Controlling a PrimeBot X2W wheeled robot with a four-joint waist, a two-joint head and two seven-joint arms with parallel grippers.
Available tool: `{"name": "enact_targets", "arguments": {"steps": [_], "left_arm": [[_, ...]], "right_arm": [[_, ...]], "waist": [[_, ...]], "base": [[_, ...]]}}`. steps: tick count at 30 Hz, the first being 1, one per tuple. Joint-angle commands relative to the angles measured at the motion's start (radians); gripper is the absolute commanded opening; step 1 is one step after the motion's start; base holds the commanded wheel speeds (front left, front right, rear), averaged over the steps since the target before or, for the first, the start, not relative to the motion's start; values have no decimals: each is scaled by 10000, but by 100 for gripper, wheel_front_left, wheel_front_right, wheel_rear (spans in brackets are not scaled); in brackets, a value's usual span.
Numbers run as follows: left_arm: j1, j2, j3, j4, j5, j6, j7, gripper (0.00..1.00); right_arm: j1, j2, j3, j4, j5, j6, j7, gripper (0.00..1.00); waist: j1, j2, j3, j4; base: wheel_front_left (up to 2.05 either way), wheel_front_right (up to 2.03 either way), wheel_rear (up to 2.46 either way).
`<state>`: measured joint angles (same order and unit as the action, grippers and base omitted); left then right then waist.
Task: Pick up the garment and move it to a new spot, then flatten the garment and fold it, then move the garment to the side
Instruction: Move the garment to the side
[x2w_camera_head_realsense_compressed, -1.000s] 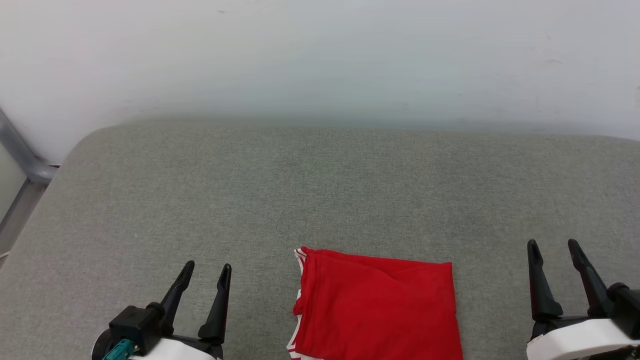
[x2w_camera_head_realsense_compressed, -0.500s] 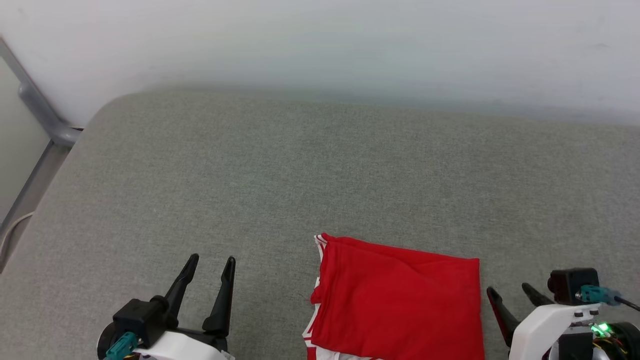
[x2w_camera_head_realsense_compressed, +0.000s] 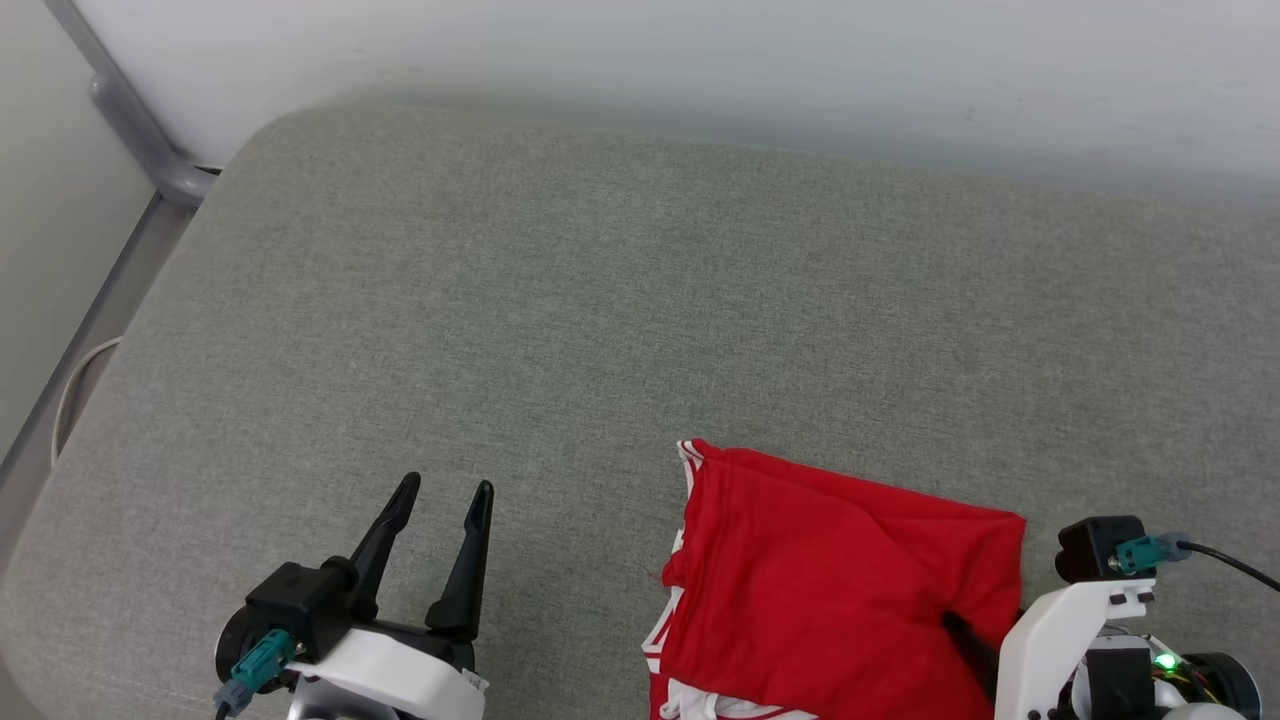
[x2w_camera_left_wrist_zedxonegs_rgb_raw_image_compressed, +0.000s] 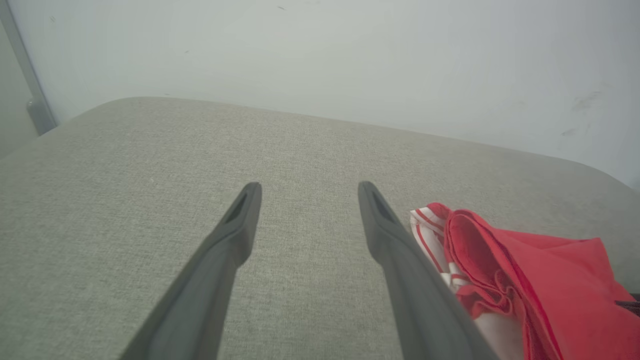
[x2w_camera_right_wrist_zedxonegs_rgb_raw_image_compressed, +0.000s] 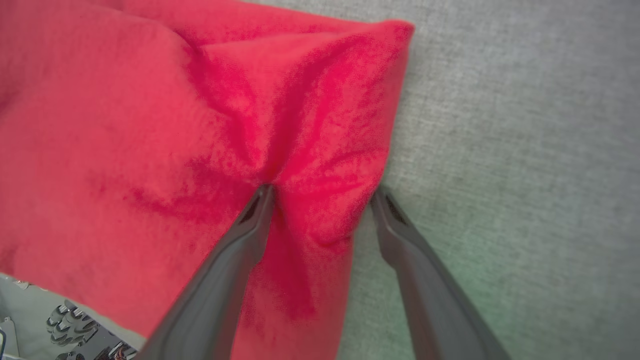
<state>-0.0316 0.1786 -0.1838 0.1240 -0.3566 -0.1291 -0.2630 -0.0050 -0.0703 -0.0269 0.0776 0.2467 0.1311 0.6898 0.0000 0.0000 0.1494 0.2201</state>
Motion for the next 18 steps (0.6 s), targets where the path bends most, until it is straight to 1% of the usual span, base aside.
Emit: {"name": "enact_targets", "arguments": {"steps": [1, 5, 6, 7, 9, 10, 15, 18], "left_arm": [[-188, 18, -17, 18, -58, -21, -21, 100], [-221, 28, -77, -5, -84, -22, -21, 100], [-235, 30, -109, -46, -116, -22, -21, 100], [-239, 54, -169, -67, -143, -22, -21, 100], [-239, 119, -257, -75, -175, -22, -21, 100], [-255, 134, -282, -69, -174, -22, -21, 100], [-258, 200, -374, -83, -244, -23, -21, 100], [-261, 217, -540, -159, -255, -23, -21, 100]], "right_arm": [[-5, 71, 123, 228, -87, -7, 210, 100], [76, 141, 251, 463, 79, -7, 448, 100], [77, 153, 263, 499, 88, -6, 463, 89], [81, 162, 291, 555, 122, -7, 511, 49], [82, 170, 299, 629, 109, -7, 503, 6], [77, 166, 302, 652, 61, -7, 475, 0], [-66, -22, 346, 594, -27, -10, 310, 0], [-248, -288, 471, 387, -261, -15, 93, 0]], "waist": [[0, 0, 84, 99], [0, 0, 114, 166], [0, 0, 114, 168], [0, 0, 109, 165], [0, 0, 89, 150], [0, 0, 76, 136], [0, 0, -56, -57], [0, 0, -98, -253]], "base": [[0, 0, 0], [0, 0, 0], [0, 0, 0], [0, 0, 0], [0, 0, 0], [0, 0, 0], [0, 0, 0], [0, 0, 0]]}}
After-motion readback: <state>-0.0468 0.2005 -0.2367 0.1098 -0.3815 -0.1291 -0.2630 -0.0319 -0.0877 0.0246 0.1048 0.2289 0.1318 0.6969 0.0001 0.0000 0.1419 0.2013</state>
